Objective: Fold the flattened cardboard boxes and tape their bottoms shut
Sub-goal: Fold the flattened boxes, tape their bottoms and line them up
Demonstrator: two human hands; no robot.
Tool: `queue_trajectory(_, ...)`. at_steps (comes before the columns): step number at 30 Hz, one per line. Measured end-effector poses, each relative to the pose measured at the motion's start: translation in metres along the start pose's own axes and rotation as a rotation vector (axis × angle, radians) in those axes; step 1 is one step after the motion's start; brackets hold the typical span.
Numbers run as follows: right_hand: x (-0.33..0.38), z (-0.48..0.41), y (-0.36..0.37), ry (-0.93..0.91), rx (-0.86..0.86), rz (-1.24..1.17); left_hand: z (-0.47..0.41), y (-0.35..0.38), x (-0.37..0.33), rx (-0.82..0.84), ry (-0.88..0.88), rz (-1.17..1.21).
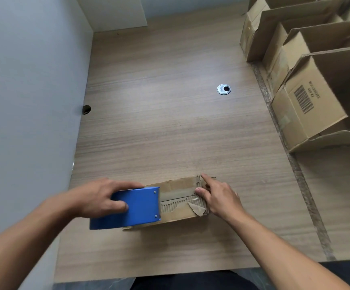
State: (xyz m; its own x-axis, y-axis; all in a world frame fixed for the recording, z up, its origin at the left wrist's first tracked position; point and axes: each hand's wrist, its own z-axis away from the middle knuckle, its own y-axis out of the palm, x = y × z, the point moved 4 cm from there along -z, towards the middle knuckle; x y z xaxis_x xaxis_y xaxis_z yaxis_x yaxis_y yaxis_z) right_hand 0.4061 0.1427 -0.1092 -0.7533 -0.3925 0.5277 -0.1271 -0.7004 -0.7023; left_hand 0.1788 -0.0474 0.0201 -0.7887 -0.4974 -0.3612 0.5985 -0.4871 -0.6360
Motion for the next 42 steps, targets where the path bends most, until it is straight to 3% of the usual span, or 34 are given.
queue_trajectory(6, 0.001, -0.001, 0.005, 0.029, -0.055, -0.276, 0.025, -0.002, 0.032, 0.073, -0.114, 0.180)
queue_trajectory(15, 0.002, -0.001, 0.015, 0.041, -0.062, -0.254, 0.014, 0.021, 0.046, 0.052, -0.152, 0.271)
queue_trajectory(17, 0.005, 0.004, 0.014, -0.035, -0.127, -0.169, 0.014, 0.022, 0.048, 0.061, -0.153, 0.273)
queue_trajectory(19, 0.014, 0.012, 0.009, -0.238, -0.185, -0.026, 0.014, 0.023, 0.050, 0.065, -0.157, 0.265)
queue_trajectory(23, 0.032, 0.016, 0.020, -0.565, 0.118, 0.335, 0.013, 0.025, 0.054, 0.081, -0.160, 0.262)
queue_trajectory(25, 0.031, 0.007, 0.025, -0.641, 0.105, 0.343, 0.013, 0.024, 0.054, 0.083, -0.151, 0.269)
queue_trajectory(29, 0.022, -0.004, 0.026, -0.670, -0.031, 0.210, 0.016, 0.026, 0.061, 0.100, -0.143, 0.287)
queue_trajectory(34, 0.021, 0.001, 0.026, -0.786, -0.118, 0.351, 0.017, 0.024, 0.063, 0.123, -0.128, 0.332)
queue_trajectory(42, 0.021, 0.002, 0.029, -0.753, -0.151, 0.479, 0.020, 0.021, 0.069, 0.132, -0.145, 0.336)
